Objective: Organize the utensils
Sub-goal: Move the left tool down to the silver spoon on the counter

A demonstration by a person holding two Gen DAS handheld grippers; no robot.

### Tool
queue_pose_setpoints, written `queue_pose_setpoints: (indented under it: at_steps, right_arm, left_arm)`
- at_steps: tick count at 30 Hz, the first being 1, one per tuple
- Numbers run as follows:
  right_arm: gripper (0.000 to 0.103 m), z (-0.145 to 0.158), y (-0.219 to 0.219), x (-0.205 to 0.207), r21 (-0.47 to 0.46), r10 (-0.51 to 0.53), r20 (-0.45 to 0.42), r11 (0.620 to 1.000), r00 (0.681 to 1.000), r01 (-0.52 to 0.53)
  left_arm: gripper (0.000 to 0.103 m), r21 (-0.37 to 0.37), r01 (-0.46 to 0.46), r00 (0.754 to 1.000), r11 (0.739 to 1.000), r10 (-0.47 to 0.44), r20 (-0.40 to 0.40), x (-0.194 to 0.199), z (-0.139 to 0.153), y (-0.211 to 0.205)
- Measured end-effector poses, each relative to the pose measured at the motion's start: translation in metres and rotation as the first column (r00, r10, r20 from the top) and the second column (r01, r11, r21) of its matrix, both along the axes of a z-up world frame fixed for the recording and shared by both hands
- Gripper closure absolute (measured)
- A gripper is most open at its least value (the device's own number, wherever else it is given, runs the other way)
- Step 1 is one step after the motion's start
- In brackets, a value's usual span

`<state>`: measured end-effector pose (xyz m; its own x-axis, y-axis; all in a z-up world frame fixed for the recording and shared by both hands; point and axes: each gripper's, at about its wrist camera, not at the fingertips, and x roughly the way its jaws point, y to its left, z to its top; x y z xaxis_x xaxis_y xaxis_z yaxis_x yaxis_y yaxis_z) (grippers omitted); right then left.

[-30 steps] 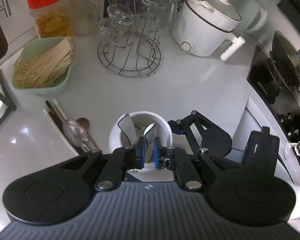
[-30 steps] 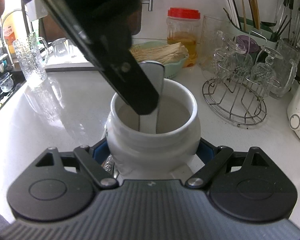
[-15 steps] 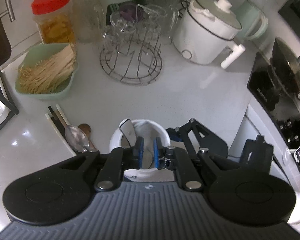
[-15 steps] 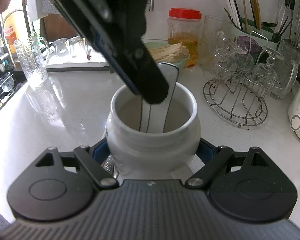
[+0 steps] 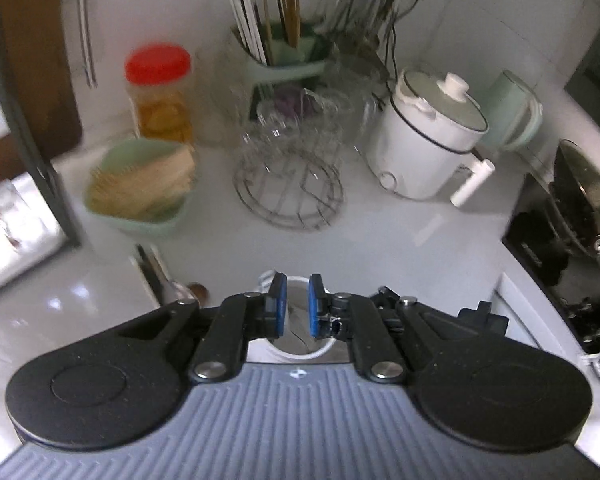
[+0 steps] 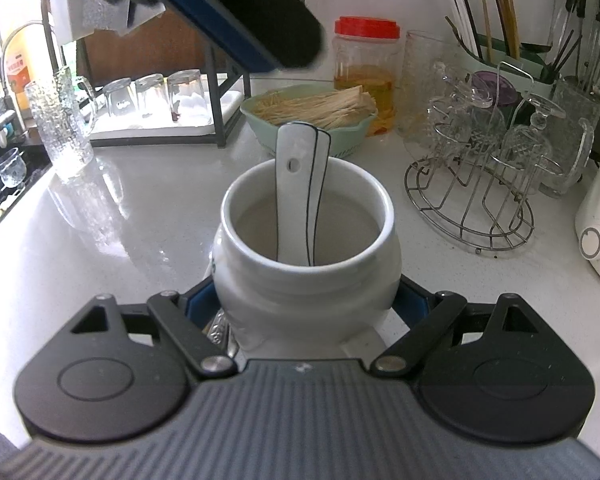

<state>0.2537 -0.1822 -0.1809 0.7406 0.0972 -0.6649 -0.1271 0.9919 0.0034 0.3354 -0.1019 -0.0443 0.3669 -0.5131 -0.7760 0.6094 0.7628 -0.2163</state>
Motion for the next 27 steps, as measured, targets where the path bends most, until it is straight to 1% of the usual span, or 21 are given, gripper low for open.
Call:
queue_pose_setpoints:
  at_steps: [3, 7, 12, 15, 19, 21, 24, 27]
  right_arm:
    - [0.012, 0.000, 0.000, 0.000, -0.001, -0.004, 0.000, 1.000, 1.000, 0.004]
    - [0.012, 0.000, 0.001, 0.000, 0.000, -0.007, 0.000, 1.000, 1.000, 0.007]
    - [0.012, 0.001, 0.001, 0.000, 0.001, -0.006, -0.003, 1.000, 1.000, 0.006]
    - [0.012, 0.001, 0.001, 0.000, -0.002, 0.001, -0.005, 1.000, 1.000, -0.001]
    - [0.012, 0.001, -0.002, -0.001, 0.006, 0.007, -0.001, 1.000, 1.000, -0.007]
    - [0.012, 0.001, -0.005, -0.004, 0.004, 0.000, 0.007, 1.000, 1.000, 0.000]
    - [0.012, 0.000, -0.011, -0.008, 0.008, -0.017, 0.011, 1.000, 1.000, 0.016]
    - [0.012, 0.001, -0.015, -0.011, 0.008, -0.030, 0.007, 1.000, 1.000, 0.030]
  left_arm:
    - [0.092, -0.039, -0.036, 0.999, 0.999, 0.036, 0.001, -0.006, 0.003, 0.009]
    - [0.092, -0.055, -0.083, 0.996, 0.995, 0.084, 0.013, -0.013, 0.002, 0.021]
    - [0.092, -0.056, -0.149, 0.987, 0.987, 0.151, 0.047, -0.018, 0.000, 0.038]
    - [0.092, -0.065, -0.185, 0.981, 0.981, 0.189, 0.053, -0.018, -0.002, 0.048]
    - [0.092, -0.051, -0.215, 0.975, 0.975, 0.218, 0.054, -0.019, -0.010, 0.056]
    - [0.092, -0.052, -0.248, 0.966, 0.967, 0.251, 0.057, -0.020, -0.015, 0.061]
    - [0.092, -0.043, -0.305, 0.951, 0.951, 0.306, 0.036, -0.021, -0.023, 0.070]
    - [0.092, -0.036, -0.342, 0.939, 0.939, 0.343, 0.018, -0.023, -0.032, 0.079]
